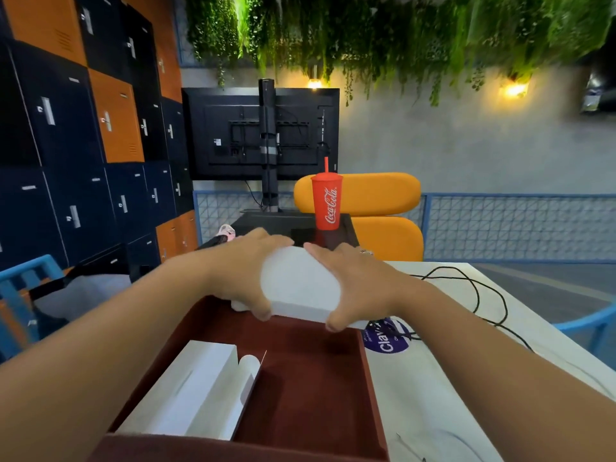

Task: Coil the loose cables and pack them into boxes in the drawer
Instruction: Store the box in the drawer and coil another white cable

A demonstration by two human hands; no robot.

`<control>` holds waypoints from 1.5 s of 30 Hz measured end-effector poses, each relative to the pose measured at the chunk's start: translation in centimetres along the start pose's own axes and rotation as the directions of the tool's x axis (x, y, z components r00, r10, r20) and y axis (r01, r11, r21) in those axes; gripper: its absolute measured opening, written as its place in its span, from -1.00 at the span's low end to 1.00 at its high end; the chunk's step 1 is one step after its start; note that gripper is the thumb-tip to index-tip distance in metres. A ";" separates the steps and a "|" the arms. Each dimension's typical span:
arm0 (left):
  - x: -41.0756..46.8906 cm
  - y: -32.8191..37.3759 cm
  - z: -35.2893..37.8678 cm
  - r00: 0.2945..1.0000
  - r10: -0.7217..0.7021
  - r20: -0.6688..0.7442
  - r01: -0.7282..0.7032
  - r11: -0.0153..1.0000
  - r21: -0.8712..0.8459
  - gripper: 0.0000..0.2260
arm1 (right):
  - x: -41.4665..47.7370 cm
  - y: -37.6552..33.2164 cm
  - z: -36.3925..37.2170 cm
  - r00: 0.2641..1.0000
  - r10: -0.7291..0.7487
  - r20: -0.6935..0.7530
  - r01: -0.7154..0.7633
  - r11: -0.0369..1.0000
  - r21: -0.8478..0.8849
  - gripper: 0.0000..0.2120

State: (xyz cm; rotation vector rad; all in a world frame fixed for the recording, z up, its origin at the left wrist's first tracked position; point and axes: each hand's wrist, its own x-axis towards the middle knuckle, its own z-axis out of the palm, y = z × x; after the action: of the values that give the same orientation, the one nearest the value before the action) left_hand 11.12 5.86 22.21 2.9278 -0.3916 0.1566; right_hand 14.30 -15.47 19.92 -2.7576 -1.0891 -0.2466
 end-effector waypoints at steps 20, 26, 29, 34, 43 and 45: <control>6.3 -7.4 10.9 0.971 -0.141 0.193 0.158 0.984 -0.079 -0.13 | 1.0 1.2 8.7 0.866 0.483 0.132 -0.499 0.807 0.315 -0.22; 7.2 -7.7 13.5 0.929 -0.185 0.322 0.205 0.978 -0.030 -0.05 | 0.9 1.1 8.8 0.862 0.496 0.108 -0.501 0.798 0.333 -0.25; 7.6 -7.5 14.7 0.910 -0.171 0.378 0.181 0.983 0.009 -0.01 | 0.9 1.0 8.8 0.857 0.504 0.107 -0.507 0.787 0.350 -0.25; 8.0 -7.3 14.8 0.909 -0.139 0.393 0.133 0.990 0.043 0.03 | 1.0 0.9 8.8 0.853 0.511 0.100 -0.511 0.784 0.352 -0.25; 9.0 -6.9 15.2 0.901 -0.280 0.333 0.296 0.955 0.003 0.18 | 0.8 0.8 8.6 0.873 0.478 0.092 -0.475 0.796 0.374 -0.26; 9.6 -7.2 15.1 0.878 -0.339 0.338 0.372 0.928 -0.036 0.23 | 0.8 0.8 8.7 0.875 0.475 0.089 -0.472 0.799 0.372 -0.26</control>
State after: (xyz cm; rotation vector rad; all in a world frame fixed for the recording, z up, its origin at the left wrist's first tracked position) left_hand 23.51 7.32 7.46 2.8606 0.1041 -0.3944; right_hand 16.20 -13.68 11.54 -2.5473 -0.3513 0.0254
